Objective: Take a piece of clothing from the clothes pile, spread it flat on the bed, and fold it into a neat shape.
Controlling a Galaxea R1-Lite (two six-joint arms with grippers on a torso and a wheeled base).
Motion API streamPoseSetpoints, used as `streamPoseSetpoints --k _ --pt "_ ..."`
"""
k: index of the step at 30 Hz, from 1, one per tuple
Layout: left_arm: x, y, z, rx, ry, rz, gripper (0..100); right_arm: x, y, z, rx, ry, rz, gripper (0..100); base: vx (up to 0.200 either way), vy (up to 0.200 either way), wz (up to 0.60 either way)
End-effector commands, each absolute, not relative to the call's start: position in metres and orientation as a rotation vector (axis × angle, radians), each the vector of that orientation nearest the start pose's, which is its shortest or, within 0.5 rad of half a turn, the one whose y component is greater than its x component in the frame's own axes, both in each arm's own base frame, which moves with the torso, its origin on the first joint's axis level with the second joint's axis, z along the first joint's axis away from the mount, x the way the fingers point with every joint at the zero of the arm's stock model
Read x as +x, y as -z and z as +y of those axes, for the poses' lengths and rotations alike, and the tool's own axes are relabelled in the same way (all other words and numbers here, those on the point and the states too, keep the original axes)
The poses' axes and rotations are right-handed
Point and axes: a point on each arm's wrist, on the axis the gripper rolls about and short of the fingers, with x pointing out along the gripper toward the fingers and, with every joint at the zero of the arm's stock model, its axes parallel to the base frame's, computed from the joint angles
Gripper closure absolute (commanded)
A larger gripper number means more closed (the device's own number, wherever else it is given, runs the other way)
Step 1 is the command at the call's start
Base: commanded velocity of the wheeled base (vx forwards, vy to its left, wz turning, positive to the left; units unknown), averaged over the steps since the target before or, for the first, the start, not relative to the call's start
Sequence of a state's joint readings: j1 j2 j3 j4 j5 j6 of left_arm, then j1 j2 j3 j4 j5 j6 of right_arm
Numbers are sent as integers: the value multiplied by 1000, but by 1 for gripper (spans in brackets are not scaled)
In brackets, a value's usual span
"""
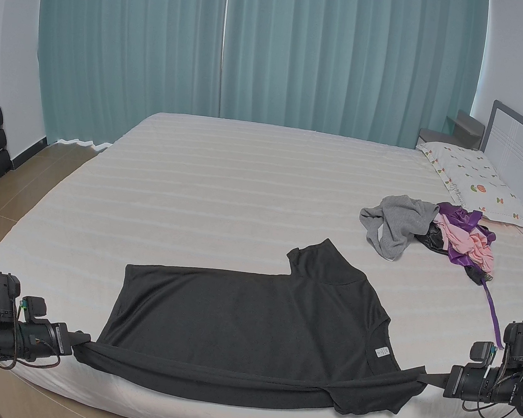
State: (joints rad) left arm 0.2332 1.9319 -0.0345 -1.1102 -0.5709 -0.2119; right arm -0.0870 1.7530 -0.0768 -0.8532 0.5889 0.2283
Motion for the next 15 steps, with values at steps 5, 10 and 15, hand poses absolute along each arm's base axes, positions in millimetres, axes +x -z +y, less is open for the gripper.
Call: streamPoseSetpoints --k 5,10,15 --pt "188 -21 32 -511 240 765 100 171 -34 -8 477 -363 868 100 0 0 0" --pt "206 -15 34 -512 243 765 100 193 -26 -9 469 -360 882 100 0 0 0" --pt "225 -5 34 -503 253 774 100 221 -19 -4 440 -363 882 100 0 0 0"
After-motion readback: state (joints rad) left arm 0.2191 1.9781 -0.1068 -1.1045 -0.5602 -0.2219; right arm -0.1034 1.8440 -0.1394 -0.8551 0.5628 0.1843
